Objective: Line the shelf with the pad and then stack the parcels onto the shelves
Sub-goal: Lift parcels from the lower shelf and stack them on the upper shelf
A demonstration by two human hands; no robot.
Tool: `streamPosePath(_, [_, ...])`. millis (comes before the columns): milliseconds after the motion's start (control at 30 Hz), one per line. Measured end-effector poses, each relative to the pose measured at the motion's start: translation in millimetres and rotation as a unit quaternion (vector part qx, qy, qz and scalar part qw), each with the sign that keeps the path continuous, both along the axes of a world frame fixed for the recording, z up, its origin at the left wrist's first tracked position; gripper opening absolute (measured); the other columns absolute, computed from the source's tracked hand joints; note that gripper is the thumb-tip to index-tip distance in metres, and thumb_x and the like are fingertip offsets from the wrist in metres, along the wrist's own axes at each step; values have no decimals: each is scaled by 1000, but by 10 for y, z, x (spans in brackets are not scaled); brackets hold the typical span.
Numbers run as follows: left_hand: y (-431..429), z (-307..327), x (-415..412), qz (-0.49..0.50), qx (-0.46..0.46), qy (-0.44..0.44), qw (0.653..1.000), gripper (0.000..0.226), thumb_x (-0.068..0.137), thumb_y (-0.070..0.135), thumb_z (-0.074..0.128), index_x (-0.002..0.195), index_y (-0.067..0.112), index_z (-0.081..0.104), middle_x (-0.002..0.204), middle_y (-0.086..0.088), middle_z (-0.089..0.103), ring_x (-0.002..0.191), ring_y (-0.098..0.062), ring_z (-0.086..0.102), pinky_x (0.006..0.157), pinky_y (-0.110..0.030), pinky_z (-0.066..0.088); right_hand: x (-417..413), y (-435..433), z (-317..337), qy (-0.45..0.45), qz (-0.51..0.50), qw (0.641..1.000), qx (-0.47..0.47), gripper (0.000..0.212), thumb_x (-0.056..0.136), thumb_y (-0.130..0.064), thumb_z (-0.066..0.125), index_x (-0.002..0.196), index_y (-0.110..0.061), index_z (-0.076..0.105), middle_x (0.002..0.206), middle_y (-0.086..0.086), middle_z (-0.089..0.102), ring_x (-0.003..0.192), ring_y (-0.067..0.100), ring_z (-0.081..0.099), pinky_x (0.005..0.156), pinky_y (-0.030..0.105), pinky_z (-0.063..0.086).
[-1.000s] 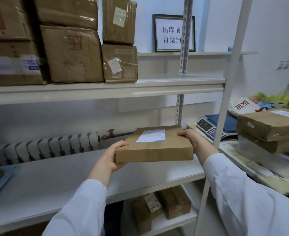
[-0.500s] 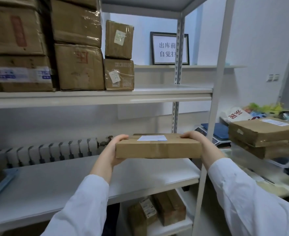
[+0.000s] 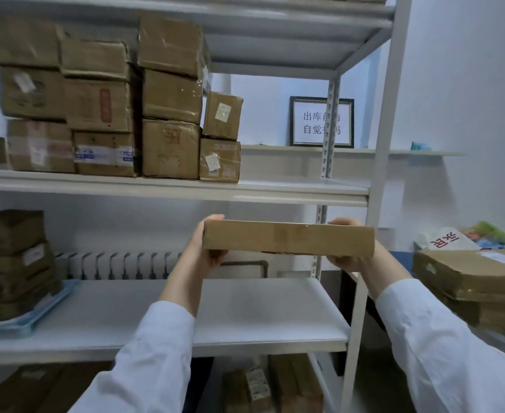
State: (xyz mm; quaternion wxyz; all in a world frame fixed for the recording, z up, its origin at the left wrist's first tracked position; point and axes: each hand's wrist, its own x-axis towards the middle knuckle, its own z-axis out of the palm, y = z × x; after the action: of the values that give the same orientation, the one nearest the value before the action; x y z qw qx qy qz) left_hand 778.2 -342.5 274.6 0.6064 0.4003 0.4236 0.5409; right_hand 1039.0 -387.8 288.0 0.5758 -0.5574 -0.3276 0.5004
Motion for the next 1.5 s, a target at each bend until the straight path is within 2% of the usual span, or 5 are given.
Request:
streamPosePath(333, [-435,672,2,30,201,33,979,25,73,29,66,88,10,63,75,-4,59,62,-14,53,45,-16,43,154,-78,367,-95,3,985,142,46,92,-8,44,49,-12,62,47,2,54,39,12,51,45,18,38])
streamPosePath(700, [-395,1442,363,34,233,50,971,12,85,22,63,76,14,63,65,0,57,53,-14,53,46,-15,42,80,104,310,25,103,989,104,24,98,-24,45,98,-8,61,61,8,69,44,18,65,41,20,50])
streamPosePath(867, [-291,1598,468,-58,290,28,955,46,93,57,37,93,20,63,52,7,59,46,-8,58,43,-14,44,-109,378,447,75,78,986,127,32,102,-28,37,88,-7,57,52,8,66,39,19,63,36,22,49])
streamPosePath(1033, [-147,1427,587,-114,364,7,924,94,52,86,55,119,20,57,92,4,65,91,-16,63,92,-43,50,-386,773,573,148,72,978,125,33,101,-28,37,90,-6,59,52,8,65,40,18,63,37,24,51])
streamPosePath(1500, [826,1317,539,17,484,182,855,78,79,2,63,143,20,23,98,12,55,87,-2,55,72,-8,41,-985,1748,777,169,84,974,128,29,96,-27,44,98,-2,58,75,11,59,68,22,61,60,35,58])
